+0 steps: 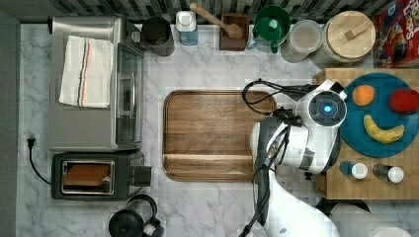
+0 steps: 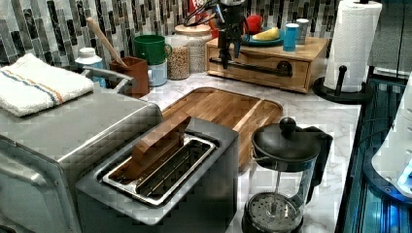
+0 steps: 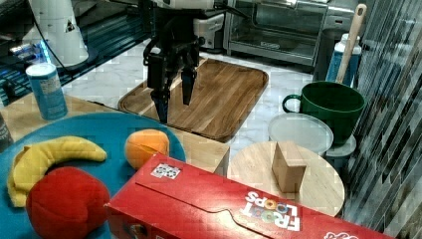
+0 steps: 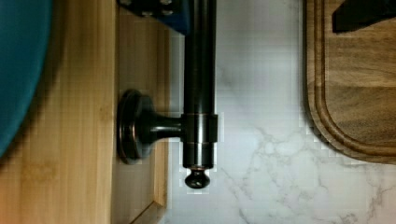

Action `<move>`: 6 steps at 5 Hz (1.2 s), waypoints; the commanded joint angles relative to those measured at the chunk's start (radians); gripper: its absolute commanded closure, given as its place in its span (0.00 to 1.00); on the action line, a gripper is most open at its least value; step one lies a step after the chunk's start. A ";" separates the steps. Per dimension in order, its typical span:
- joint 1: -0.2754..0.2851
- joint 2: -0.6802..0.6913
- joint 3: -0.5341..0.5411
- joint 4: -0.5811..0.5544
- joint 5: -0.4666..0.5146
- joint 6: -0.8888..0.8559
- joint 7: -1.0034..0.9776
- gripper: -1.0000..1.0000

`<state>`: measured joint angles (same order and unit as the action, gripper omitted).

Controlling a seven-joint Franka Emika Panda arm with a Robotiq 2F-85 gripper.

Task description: Open the drawer.

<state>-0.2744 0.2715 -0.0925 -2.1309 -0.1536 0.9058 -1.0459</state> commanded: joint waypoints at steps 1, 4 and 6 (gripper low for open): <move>0.002 -0.017 -0.040 -0.025 -0.085 0.113 0.056 0.00; 0.007 0.058 -0.011 0.002 -0.020 0.126 0.071 0.00; 0.023 0.035 -0.021 -0.020 -0.031 0.082 0.070 0.00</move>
<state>-0.2747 0.3213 -0.1125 -2.1621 -0.1862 0.9907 -1.0303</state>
